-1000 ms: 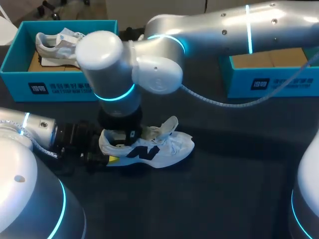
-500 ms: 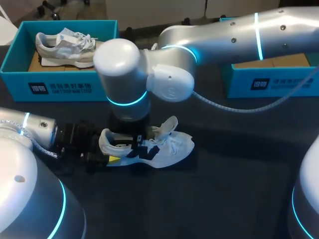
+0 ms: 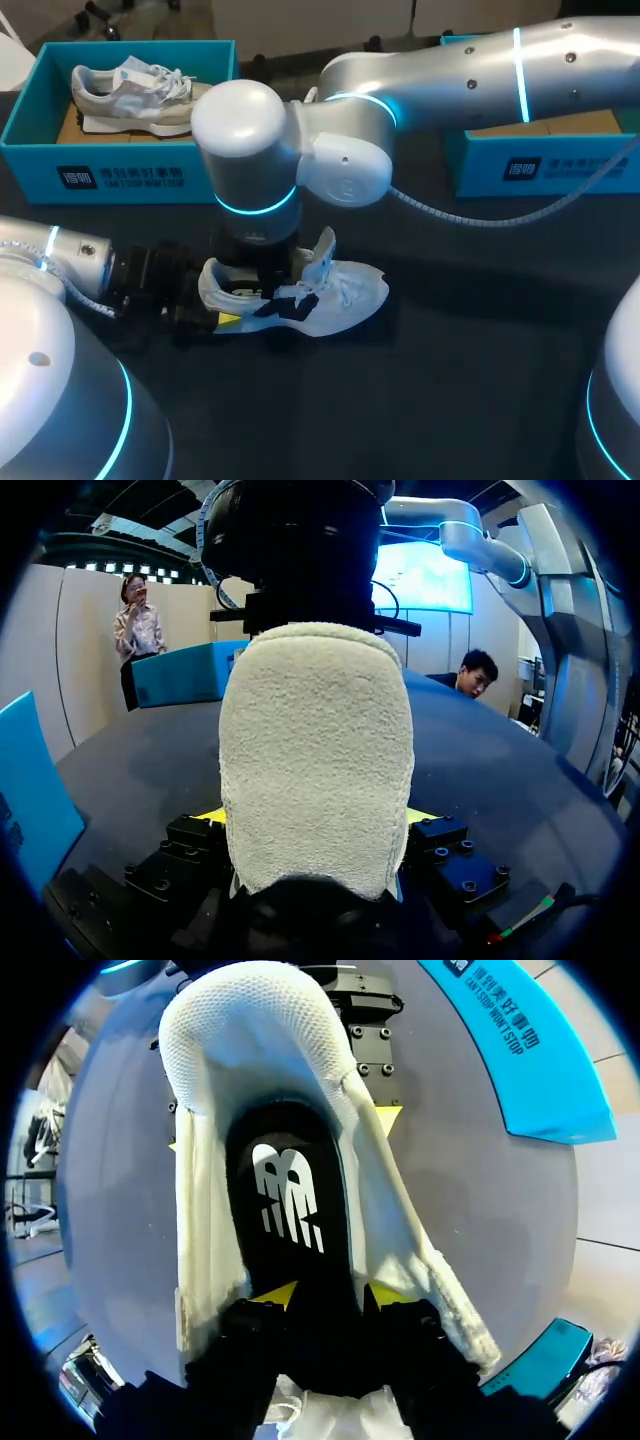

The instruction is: Take the shoe out of the shoebox, open the shoe tongue, remove and reinsert the insole, then place the shoe into the shoebox

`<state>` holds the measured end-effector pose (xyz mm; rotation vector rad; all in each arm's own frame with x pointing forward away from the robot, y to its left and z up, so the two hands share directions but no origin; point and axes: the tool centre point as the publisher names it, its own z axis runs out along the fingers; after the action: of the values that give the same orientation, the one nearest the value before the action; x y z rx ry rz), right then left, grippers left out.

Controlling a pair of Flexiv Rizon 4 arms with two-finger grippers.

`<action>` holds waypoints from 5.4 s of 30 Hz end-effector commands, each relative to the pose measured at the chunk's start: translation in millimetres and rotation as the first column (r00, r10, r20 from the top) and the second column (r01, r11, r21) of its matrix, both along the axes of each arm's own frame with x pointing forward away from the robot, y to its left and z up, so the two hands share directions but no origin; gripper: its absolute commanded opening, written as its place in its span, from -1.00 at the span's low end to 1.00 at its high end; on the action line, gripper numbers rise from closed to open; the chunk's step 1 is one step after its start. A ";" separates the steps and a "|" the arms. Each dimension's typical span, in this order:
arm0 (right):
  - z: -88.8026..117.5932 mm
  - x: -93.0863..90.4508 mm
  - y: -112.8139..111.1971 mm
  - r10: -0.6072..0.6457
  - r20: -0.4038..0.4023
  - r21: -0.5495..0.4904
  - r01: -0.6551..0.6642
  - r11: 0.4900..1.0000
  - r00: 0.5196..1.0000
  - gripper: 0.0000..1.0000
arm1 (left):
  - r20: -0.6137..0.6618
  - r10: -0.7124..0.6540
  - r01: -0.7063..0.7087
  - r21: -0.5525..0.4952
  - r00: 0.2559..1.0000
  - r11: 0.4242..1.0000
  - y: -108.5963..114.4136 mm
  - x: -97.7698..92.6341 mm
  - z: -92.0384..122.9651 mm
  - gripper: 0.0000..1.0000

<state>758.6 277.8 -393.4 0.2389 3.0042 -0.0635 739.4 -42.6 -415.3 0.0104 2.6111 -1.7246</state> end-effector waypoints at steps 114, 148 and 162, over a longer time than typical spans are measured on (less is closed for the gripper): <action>71.3 12.5 -4.1 0.394 -0.142 0.217 -0.359 0.908 0.908 -1.00 | 0.001 0.000 0.000 0.000 1.000 1.000 0.0 -0.5 -0.2 -1.00; 70.9 14.3 27.7 0.440 -0.113 0.332 -0.384 0.862 0.891 0.08 | 0.001 0.000 0.000 0.000 1.000 1.000 0.0 -0.5 -0.2 -1.00; 85.6 25.1 25.1 0.309 -0.135 0.473 -0.213 0.855 0.941 1.00 | 0.001 0.000 0.000 0.000 1.000 1.000 0.0 -0.5 -0.2 -1.00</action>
<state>785.0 306.8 -307.5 -0.1532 3.1857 0.6679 739.4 -42.0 -415.3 0.0114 2.6102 -1.7261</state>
